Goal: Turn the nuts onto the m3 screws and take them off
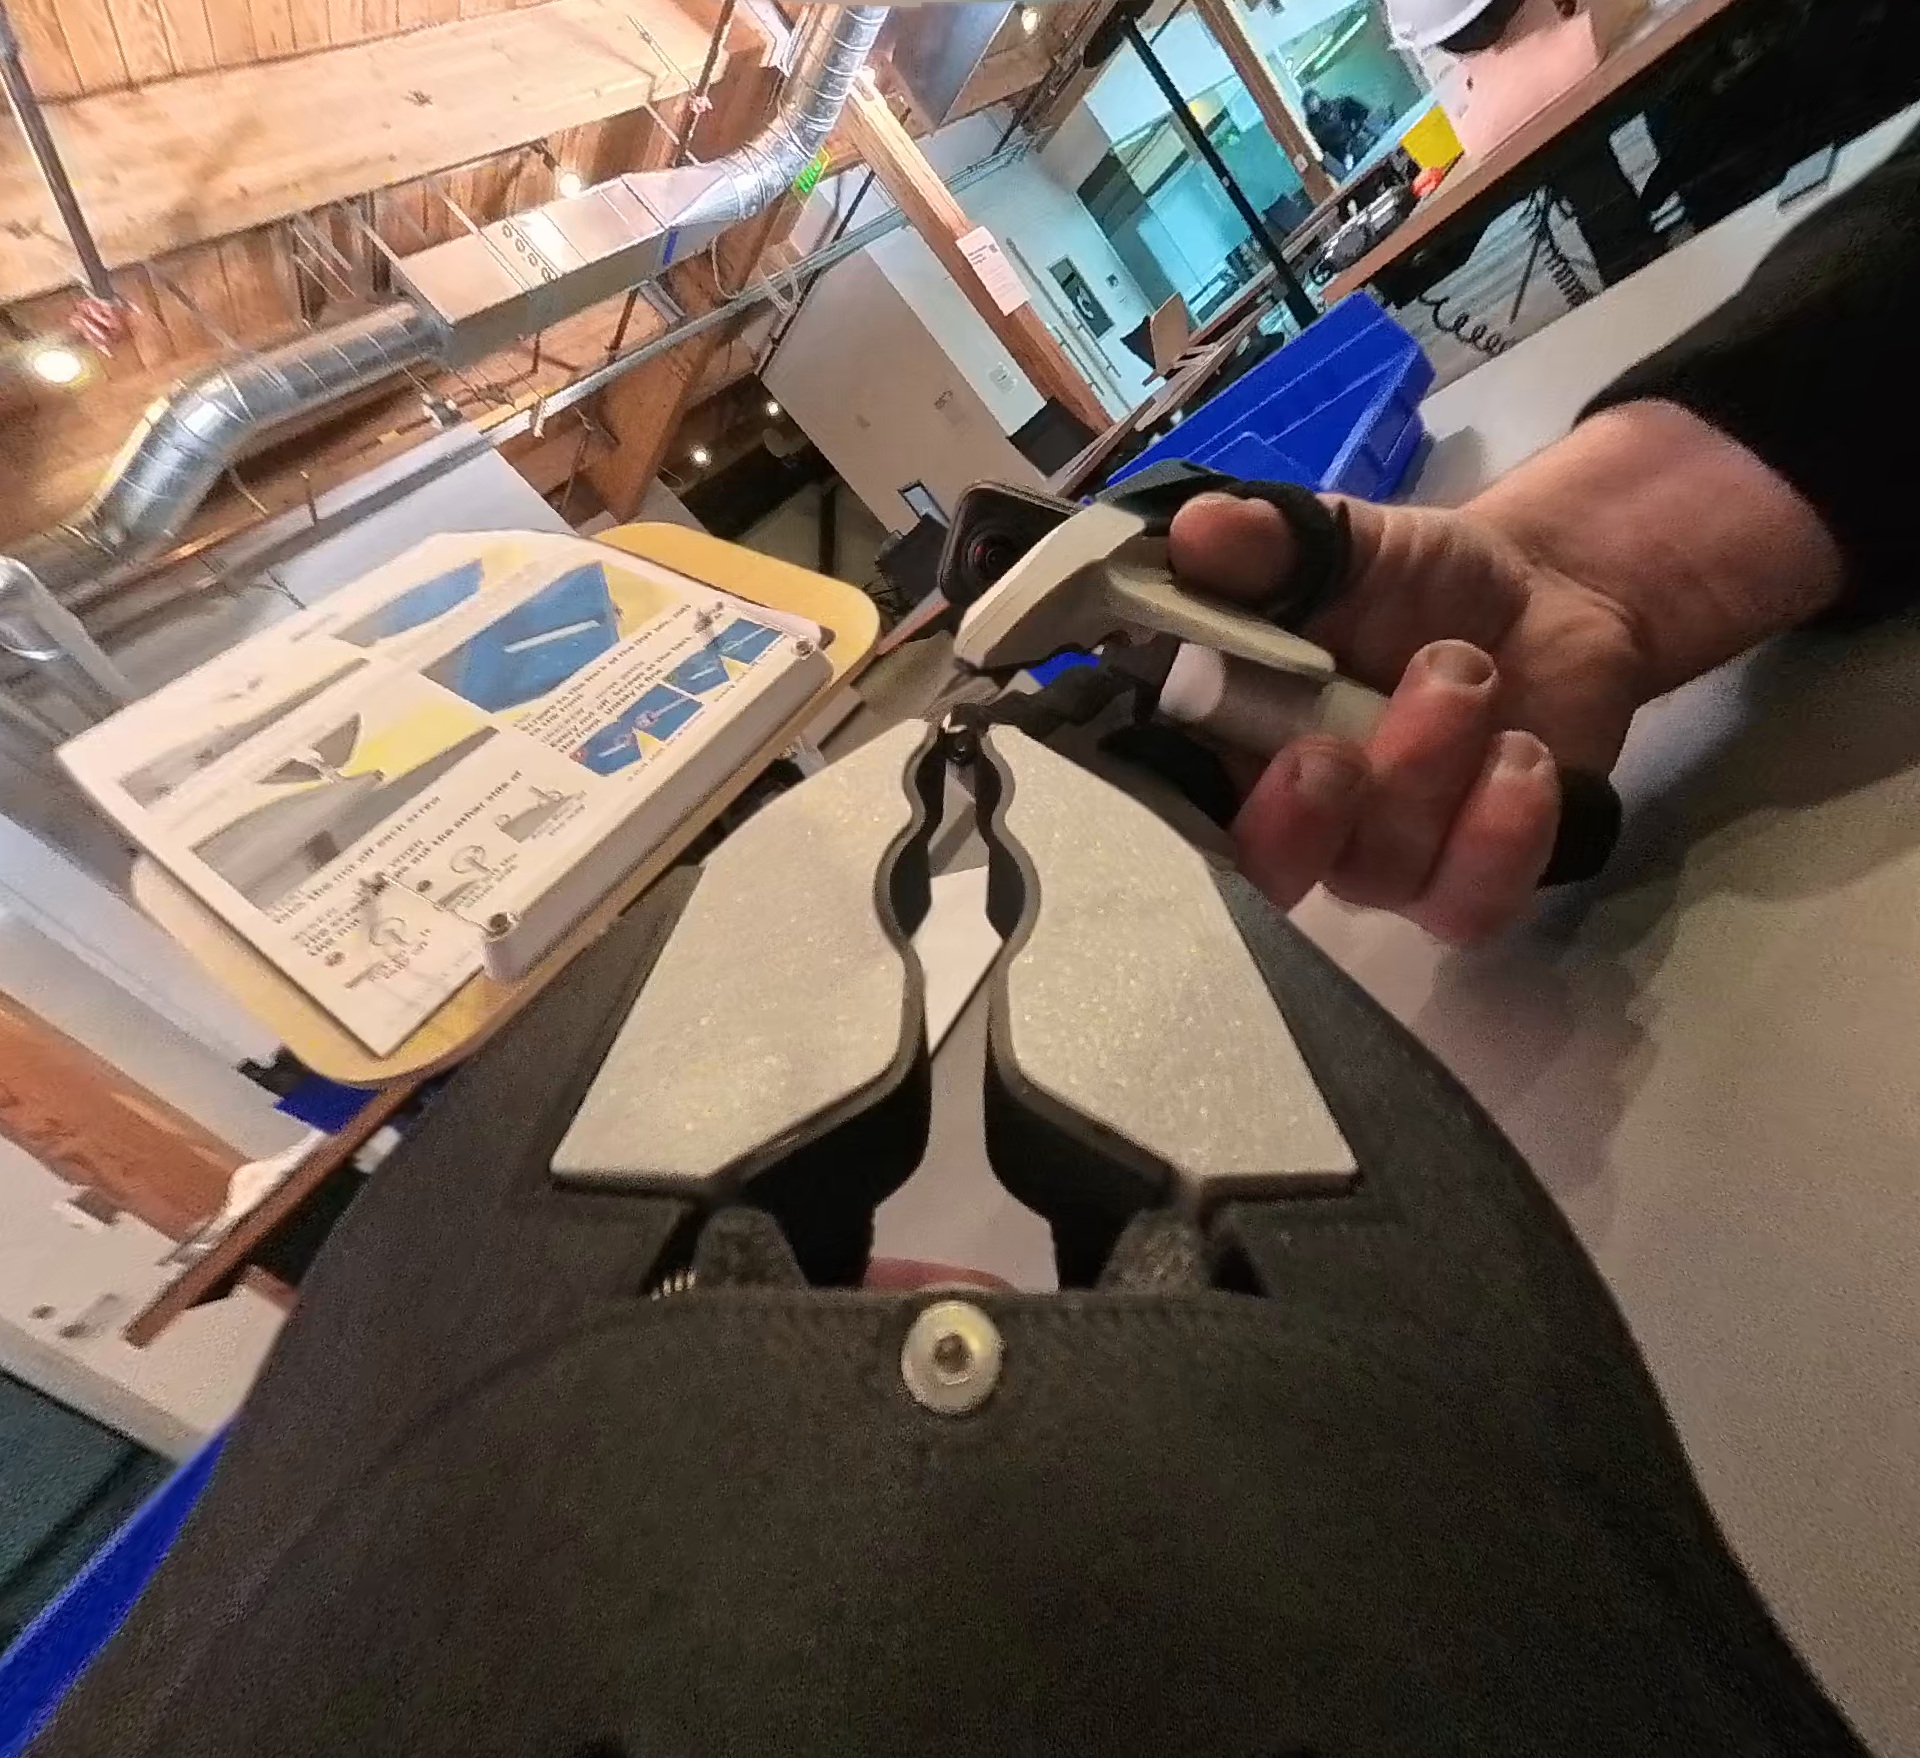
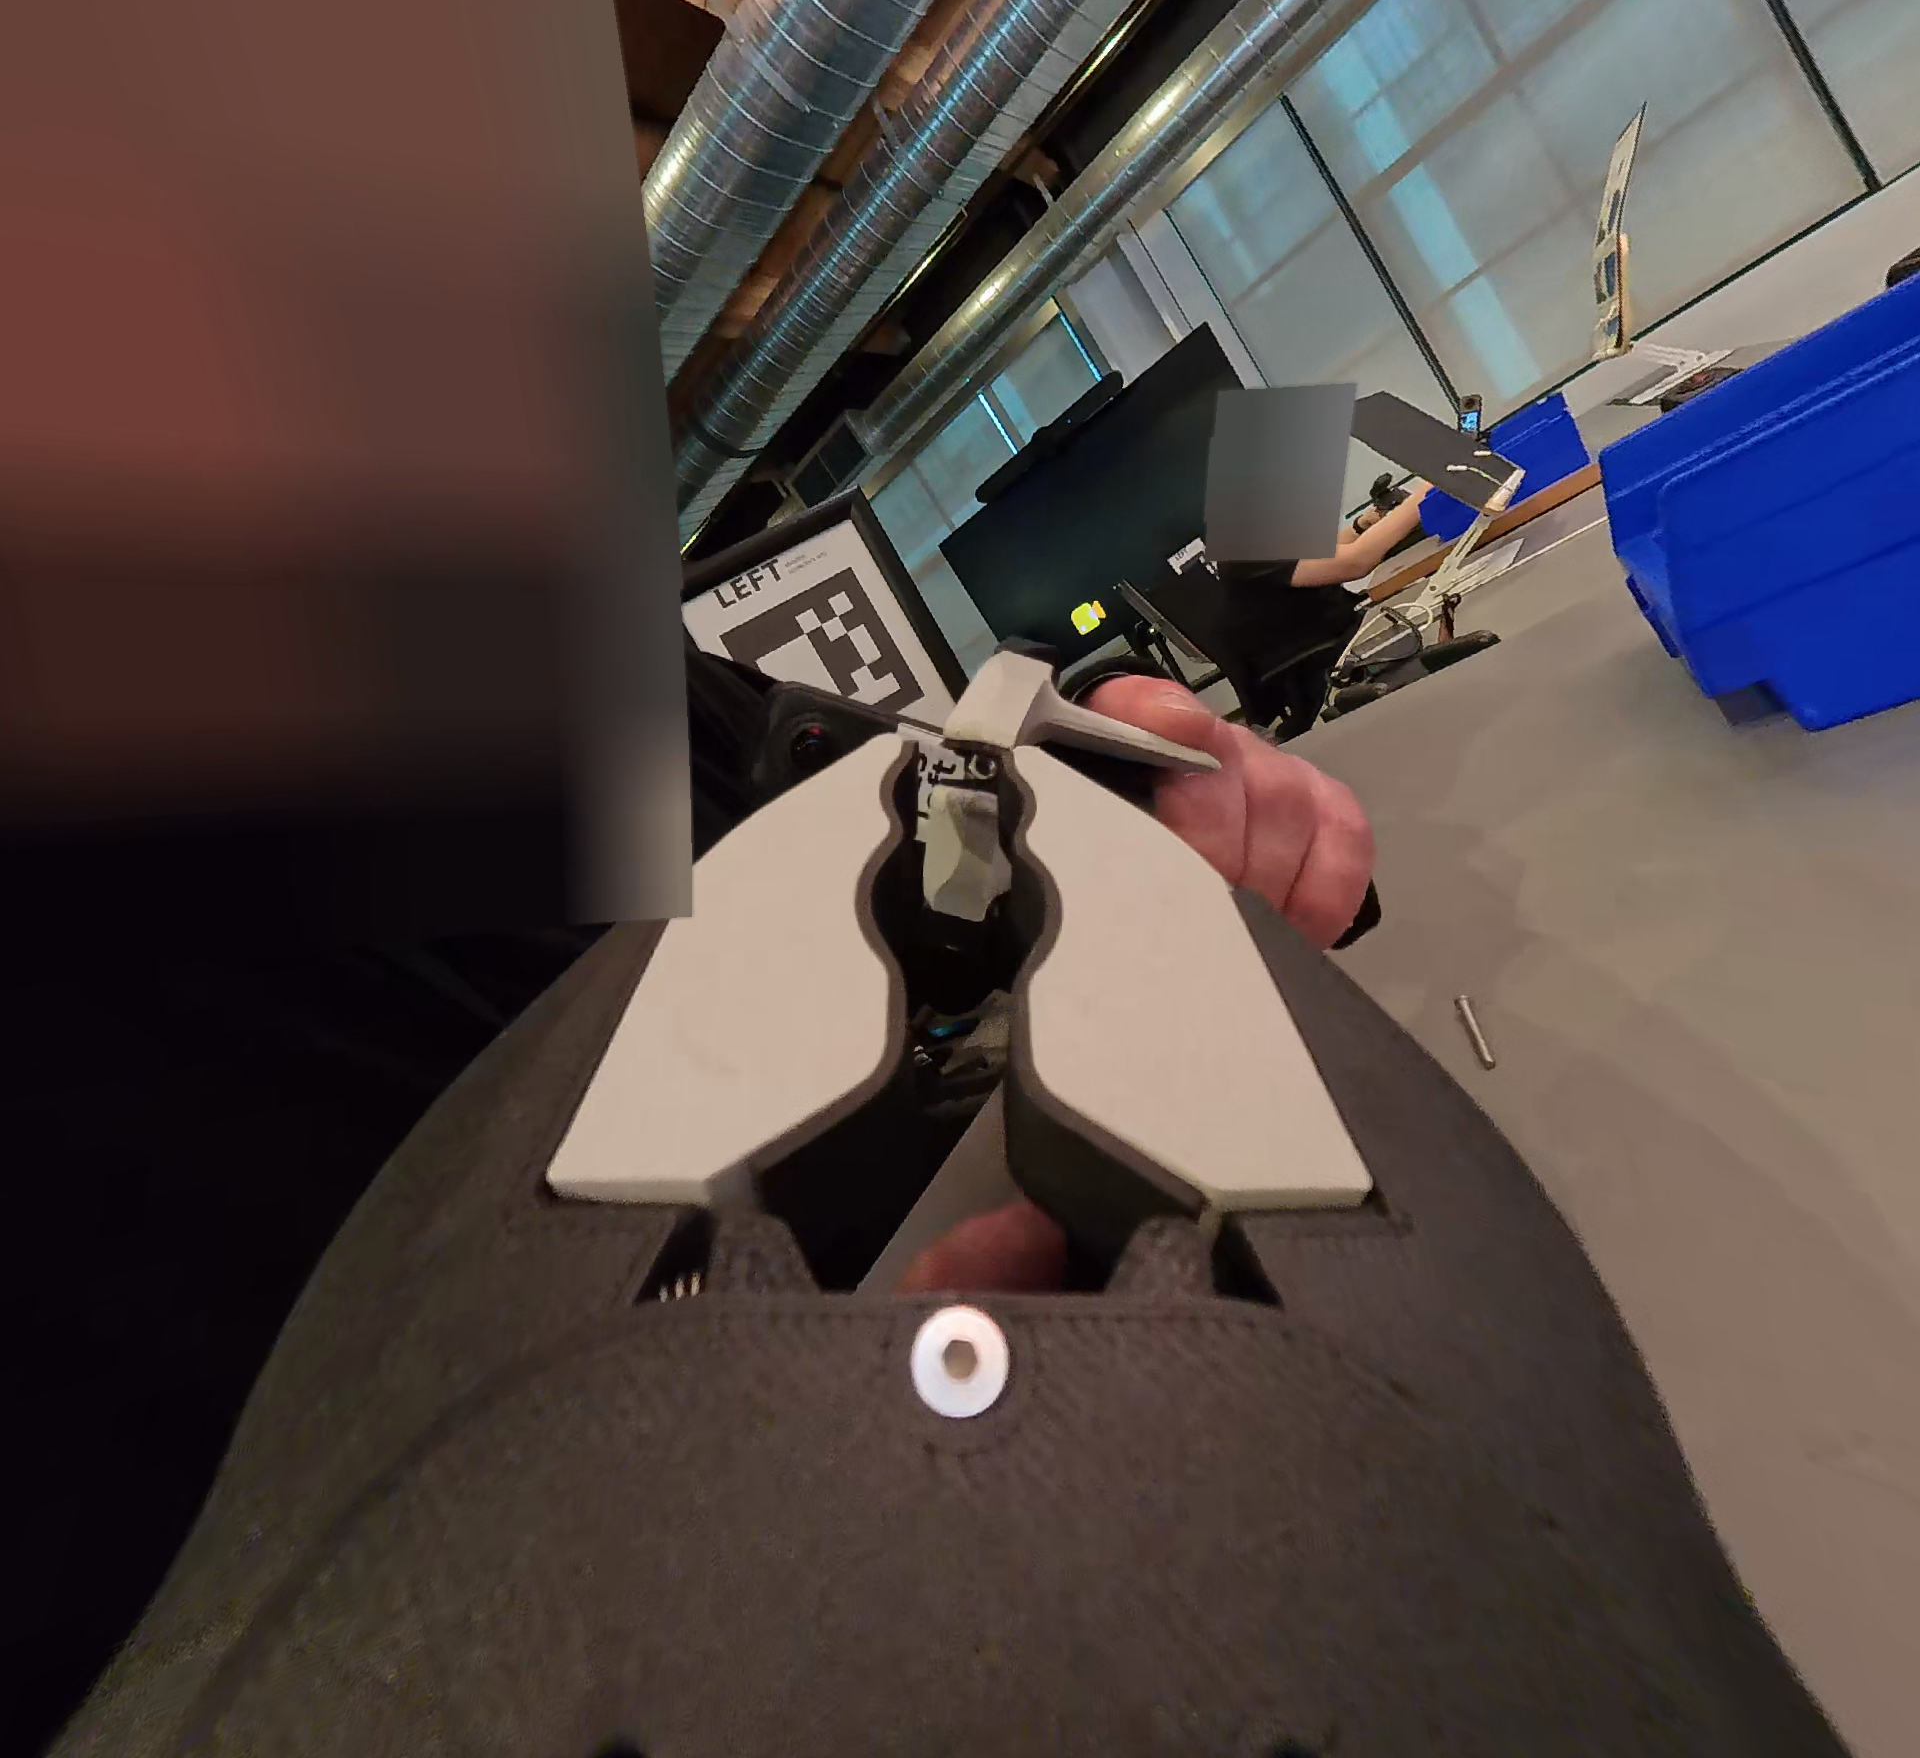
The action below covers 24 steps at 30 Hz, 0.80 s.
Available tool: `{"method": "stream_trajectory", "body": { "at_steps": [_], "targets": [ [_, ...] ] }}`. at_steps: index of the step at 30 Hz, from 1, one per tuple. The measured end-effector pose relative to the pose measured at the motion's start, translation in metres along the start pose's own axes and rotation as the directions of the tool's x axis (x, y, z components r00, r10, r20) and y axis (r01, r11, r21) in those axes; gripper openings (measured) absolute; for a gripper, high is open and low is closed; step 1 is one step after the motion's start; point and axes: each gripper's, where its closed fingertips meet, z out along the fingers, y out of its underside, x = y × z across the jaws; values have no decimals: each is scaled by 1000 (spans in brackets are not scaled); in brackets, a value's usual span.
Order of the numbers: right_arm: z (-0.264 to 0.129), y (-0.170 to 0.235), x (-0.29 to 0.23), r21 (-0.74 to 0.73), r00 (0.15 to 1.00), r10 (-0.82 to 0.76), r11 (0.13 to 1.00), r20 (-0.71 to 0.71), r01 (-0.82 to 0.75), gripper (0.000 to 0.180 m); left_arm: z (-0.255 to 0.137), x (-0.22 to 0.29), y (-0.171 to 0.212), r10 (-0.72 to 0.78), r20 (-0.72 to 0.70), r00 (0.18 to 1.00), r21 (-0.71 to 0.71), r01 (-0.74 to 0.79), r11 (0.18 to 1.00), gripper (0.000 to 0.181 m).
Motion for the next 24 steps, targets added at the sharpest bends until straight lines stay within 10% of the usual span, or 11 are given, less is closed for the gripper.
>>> {"method": "stream_trajectory", "body": {
  "at_steps": [24],
  "targets": [
    [-9,-4,17,-64,981,-105,993,-163,96,8,-3,-9,10,-52,-56,997,-18,51,999,4]
  ]
}}
